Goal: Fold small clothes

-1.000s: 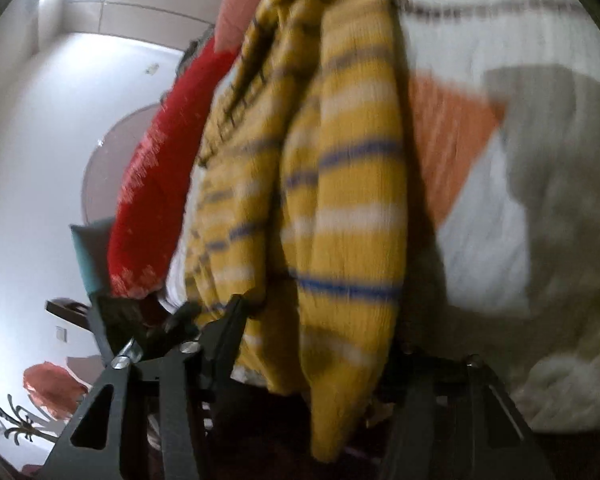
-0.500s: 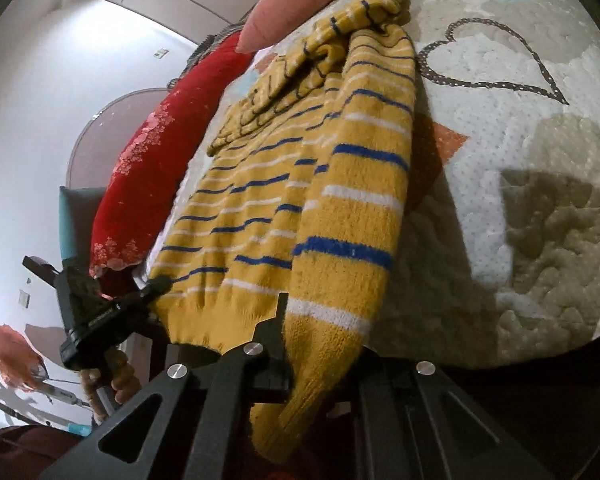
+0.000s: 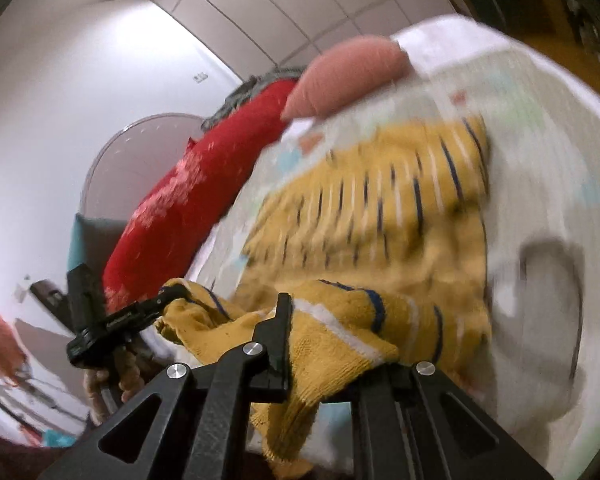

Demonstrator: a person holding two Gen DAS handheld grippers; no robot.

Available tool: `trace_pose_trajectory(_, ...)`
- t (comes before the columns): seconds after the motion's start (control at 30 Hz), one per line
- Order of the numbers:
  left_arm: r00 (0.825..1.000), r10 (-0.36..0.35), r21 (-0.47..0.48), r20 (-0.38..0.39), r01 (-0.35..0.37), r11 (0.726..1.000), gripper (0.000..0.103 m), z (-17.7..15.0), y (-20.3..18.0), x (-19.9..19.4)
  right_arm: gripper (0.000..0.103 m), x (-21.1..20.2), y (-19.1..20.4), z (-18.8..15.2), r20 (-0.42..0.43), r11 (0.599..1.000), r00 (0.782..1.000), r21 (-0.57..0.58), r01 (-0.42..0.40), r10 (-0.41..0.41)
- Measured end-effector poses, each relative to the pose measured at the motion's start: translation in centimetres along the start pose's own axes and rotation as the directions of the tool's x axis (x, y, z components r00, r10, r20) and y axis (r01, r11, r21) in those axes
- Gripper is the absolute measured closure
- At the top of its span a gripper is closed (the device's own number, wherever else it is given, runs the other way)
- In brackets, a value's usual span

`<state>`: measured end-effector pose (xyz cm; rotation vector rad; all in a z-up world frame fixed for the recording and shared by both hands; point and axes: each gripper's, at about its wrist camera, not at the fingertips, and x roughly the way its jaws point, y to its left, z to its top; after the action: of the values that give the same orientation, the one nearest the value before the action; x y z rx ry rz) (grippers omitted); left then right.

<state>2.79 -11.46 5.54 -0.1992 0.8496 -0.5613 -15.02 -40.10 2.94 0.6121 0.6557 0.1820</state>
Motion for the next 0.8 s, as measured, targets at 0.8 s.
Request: trace_pose_trajectory(0.8,0.978,-0.164,-0.447,-0.131,0.090,0.890,0.071,10.3,10.5,21.4,0.056,19.8,-14.7,16.7,-0.105,0.935,0.988,0.325,0.142,-0.114)
